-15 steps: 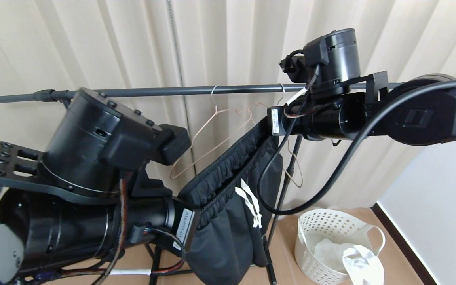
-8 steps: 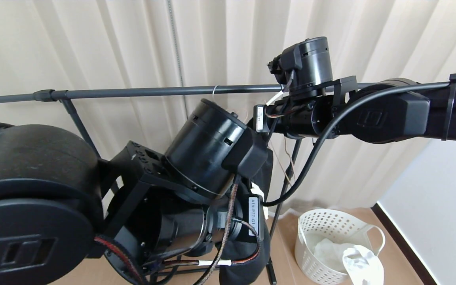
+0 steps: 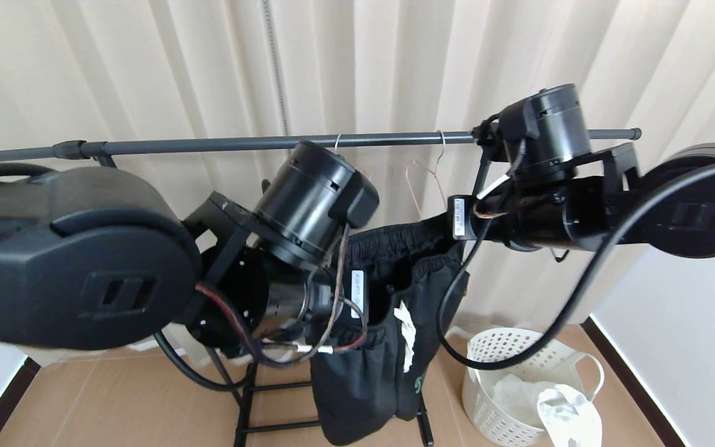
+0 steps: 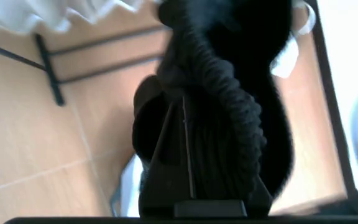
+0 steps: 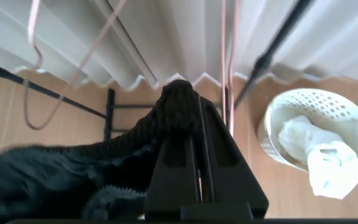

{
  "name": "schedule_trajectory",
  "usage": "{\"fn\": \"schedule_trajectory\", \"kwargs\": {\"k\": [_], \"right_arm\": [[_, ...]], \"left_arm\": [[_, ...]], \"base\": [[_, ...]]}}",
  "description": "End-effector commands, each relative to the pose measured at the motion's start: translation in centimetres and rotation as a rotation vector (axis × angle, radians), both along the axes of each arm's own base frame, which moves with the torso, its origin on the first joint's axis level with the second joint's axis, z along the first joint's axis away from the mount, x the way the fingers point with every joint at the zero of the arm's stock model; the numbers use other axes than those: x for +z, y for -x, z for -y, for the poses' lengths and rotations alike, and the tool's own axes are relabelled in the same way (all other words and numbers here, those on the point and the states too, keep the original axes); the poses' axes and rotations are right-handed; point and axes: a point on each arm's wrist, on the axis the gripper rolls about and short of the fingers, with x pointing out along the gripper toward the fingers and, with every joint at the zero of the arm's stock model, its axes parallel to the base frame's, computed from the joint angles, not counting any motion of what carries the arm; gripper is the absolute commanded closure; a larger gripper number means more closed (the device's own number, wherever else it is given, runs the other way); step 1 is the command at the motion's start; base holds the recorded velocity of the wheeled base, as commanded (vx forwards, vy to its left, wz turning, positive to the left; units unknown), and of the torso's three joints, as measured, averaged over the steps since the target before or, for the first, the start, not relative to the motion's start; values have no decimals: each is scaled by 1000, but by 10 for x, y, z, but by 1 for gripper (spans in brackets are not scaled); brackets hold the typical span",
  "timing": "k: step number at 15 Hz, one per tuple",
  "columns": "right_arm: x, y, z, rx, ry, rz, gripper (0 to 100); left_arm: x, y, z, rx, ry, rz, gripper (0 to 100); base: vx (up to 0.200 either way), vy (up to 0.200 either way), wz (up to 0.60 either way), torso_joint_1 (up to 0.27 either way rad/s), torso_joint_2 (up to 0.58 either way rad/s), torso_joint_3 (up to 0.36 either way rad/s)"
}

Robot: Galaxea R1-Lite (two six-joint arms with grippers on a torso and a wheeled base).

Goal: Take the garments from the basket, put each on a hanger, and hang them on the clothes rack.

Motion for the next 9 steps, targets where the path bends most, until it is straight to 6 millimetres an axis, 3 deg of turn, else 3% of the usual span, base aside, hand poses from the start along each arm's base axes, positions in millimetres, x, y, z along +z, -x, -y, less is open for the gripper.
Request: {"fn": "schedule_trajectory", "kwargs": {"k": [1,2,4,8,9], "right_arm": [[17,29,28,-18,-15,28,100],[13,46,42,-13,14,2,100],[7,47,42,-10,32,-20,100],[-3,50,44,8,77,-45,100],[-6,51,46,13,102,-56,0]], "left_arm": [[1,-24,-5,55,-15,24,100],[9,-52,-1,80,-22,75,100],[13,-72,7,75,-26,115,100],[26,-84,16,64,-12,175,100],[28,-84,18,59,-9,182,100]], "base": [[0,0,0,0,0,0],[0,0,0,0,0,0],[0,0,0,0,0,0],[0,0,0,0,0,0],[0,0,0,0,0,0]]}}
